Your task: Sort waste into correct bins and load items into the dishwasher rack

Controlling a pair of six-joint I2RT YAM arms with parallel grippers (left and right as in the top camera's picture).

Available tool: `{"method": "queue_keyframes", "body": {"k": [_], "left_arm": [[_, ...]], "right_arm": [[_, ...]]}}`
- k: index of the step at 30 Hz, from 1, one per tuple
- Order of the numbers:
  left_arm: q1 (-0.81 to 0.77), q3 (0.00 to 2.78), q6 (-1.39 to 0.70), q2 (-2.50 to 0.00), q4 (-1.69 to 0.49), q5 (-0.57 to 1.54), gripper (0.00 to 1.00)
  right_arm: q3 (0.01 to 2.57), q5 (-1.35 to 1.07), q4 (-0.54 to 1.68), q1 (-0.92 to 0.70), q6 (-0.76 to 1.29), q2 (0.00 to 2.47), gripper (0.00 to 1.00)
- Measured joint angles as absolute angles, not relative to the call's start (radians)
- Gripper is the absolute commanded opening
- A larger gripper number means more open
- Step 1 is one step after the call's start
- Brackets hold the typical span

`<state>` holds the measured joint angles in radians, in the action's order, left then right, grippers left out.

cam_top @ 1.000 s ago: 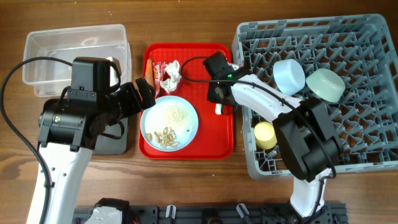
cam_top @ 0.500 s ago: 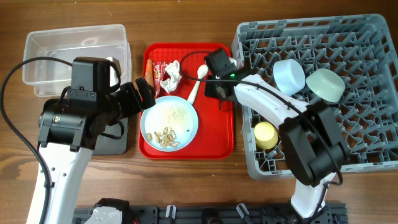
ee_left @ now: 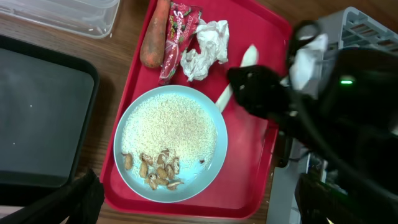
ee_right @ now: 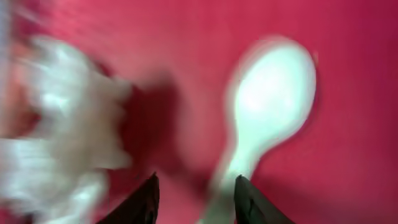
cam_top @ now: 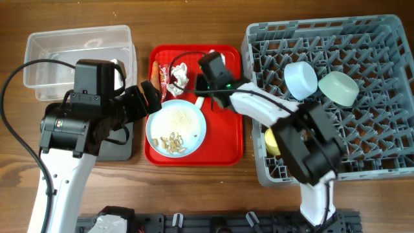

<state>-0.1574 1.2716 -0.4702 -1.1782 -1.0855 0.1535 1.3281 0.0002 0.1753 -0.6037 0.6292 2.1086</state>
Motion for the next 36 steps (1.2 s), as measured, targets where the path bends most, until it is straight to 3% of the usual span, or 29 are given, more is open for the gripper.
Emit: {"method": "queue_keyframes", "body": {"k": [2, 6, 10, 21, 36], "left_arm": [[-0.157, 1.272, -0.470, -1.178, -1.085, 0.154, 1.00], [-0.157, 1.272, -0.470, -1.178, -1.085, 0.154, 1.00], [-0.157, 1.272, -0.470, -1.178, -1.085, 0.154, 1.00], [-0.157, 1.272, -0.470, -1.178, -1.085, 0.154, 1.00], [-0.157, 1.272, -0.470, -1.178, -1.085, 0.154, 1.00]], "right_arm": [[1.340, 0.012, 0.211, -0.603, 0.635, 2.109, 0.33], [1.361, 0.036, 0.329, -0.603, 0.690, 2.101, 0.33], [1.362, 0.067, 0.411, -0.603, 0.733, 2.080, 0.40], [1.332, -0.027, 0.146, -0.637, 0.558, 2.075, 0.40], [1.332, -0.060, 0.126, -0.653, 0.578, 2.121, 0.40]]}}
